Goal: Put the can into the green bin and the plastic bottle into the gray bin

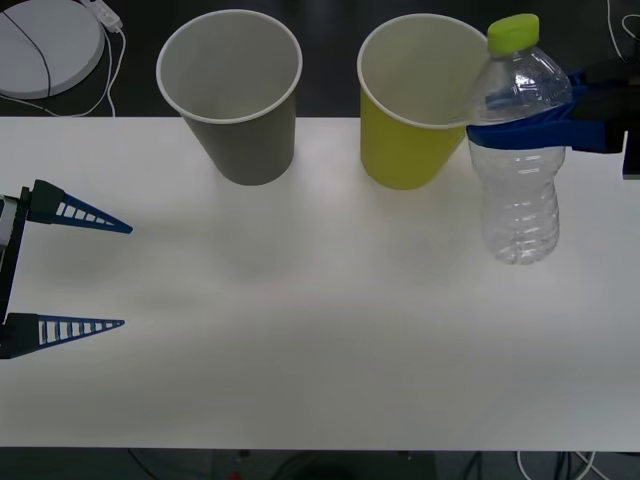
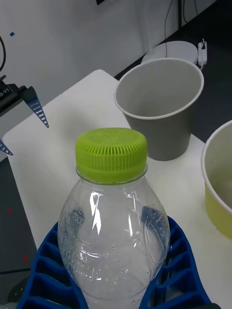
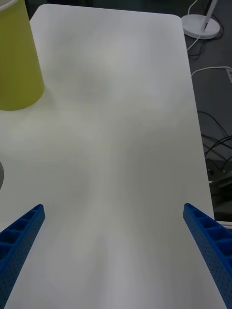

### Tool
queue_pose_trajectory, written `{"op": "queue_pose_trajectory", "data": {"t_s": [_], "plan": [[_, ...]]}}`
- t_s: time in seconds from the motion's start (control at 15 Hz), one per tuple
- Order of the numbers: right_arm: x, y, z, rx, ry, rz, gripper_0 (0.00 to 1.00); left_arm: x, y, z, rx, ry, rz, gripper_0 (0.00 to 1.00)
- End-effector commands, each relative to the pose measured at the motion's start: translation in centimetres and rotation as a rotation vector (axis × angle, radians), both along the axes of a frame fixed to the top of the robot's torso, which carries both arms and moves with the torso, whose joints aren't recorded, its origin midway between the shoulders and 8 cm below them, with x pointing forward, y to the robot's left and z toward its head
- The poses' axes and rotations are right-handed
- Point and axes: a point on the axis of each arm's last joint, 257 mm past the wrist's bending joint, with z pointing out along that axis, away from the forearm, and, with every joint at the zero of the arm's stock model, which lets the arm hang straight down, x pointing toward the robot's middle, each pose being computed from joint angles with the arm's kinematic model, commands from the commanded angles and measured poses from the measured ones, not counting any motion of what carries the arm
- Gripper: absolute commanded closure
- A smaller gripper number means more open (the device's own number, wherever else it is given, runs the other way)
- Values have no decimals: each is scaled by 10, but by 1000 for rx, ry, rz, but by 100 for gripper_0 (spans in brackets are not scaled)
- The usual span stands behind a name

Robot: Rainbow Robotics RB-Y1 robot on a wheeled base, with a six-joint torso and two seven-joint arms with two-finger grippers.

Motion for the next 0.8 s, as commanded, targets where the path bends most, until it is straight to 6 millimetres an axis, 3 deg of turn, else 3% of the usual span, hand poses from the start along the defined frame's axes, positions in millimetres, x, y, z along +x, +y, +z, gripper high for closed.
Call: {"op": "queue_pose_trajectory", "data": {"t_s": [0.07,0.8], "plan": [[9,5,4,4,0,10,100,0,0,0,0,0,0,0],[57,38,14,-23,15,60,100,0,0,0,0,0,0,0]]}}
